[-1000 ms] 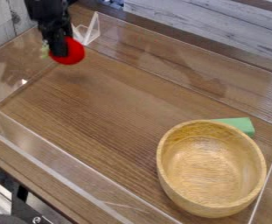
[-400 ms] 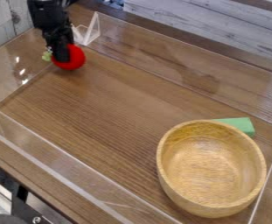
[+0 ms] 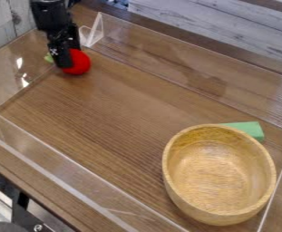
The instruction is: Move the red object to the left side of the table
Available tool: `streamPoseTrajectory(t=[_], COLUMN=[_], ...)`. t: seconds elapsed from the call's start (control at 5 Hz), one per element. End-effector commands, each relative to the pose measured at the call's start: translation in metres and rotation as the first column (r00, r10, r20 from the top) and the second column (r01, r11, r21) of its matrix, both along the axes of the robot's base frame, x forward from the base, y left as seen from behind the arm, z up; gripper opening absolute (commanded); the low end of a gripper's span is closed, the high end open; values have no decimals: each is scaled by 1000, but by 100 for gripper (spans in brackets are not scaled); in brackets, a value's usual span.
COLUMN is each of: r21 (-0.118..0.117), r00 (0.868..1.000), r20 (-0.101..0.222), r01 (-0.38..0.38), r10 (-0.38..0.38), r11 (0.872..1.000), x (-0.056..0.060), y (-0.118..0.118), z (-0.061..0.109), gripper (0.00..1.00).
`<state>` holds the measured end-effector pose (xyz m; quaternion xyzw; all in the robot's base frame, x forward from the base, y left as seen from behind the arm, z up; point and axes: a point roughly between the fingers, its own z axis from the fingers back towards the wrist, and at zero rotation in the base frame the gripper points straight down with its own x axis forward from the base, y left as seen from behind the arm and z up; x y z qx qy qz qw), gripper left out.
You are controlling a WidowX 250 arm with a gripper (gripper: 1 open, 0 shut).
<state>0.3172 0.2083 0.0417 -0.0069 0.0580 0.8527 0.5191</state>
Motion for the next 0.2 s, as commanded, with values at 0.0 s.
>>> streamPoseTrajectory(t=[0.0], r21=[28], r00=[998], r20=[42], r01=[36], r10=[-37], r11=[999], x=[14], y=[3], z=[17], gripper=[100])
